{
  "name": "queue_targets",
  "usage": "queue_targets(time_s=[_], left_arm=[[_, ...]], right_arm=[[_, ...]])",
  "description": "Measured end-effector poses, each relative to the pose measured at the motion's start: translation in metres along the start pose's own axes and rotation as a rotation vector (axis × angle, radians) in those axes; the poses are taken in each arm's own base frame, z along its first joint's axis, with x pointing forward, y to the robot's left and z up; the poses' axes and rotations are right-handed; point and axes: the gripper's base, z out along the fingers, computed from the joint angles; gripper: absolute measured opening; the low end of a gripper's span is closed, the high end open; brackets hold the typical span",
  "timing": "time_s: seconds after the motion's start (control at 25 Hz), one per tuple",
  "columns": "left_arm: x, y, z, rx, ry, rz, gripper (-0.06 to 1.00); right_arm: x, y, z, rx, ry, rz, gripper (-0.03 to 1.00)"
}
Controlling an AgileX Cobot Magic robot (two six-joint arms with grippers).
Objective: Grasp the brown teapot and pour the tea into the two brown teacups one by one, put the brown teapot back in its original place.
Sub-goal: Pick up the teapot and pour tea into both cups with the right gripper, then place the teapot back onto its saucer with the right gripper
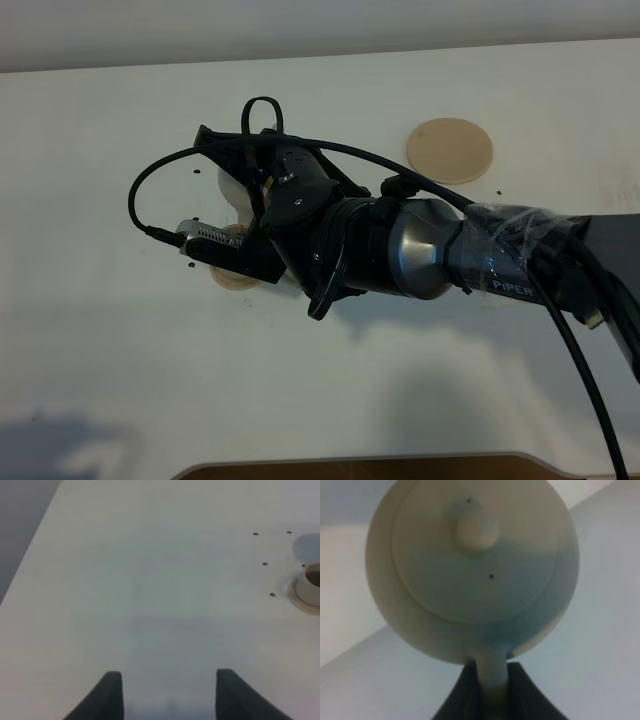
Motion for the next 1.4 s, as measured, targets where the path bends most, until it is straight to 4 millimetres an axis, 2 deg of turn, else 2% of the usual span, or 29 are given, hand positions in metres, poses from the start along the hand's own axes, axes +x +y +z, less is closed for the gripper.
queue_targets(time_s=[0.52, 0.84, 1.04, 1.16, 1.4], left_arm=[[0.000, 0.000, 0.000, 0.000, 0.000, 0.000, 0.46], [0.000, 0.000, 0.000, 0.000, 0.000, 0.000, 0.46], [0.000, 0.000, 0.000, 0.000, 0.000, 0.000, 0.46], [0.000, 0.000, 0.000, 0.000, 0.000, 0.000, 0.46], [0.000, 0.000, 0.000, -0.001, 0.000, 0.001, 0.46]], right_arm=[[-0.005, 0.009, -0.001, -0.108, -0.047, 0.263, 0.11], [-0.002, 0.012, -0.003, -0.148, -0.005, 0.472, 0.11], [0.013, 0.009, -0.020, -0.186, 0.025, 0.682, 0.11], [0.016, 0.005, -0.037, -0.226, 0.014, 0.816, 0.11], [0.012, 0.000, -0.067, -0.376, -0.084, 1.205, 0.11]])
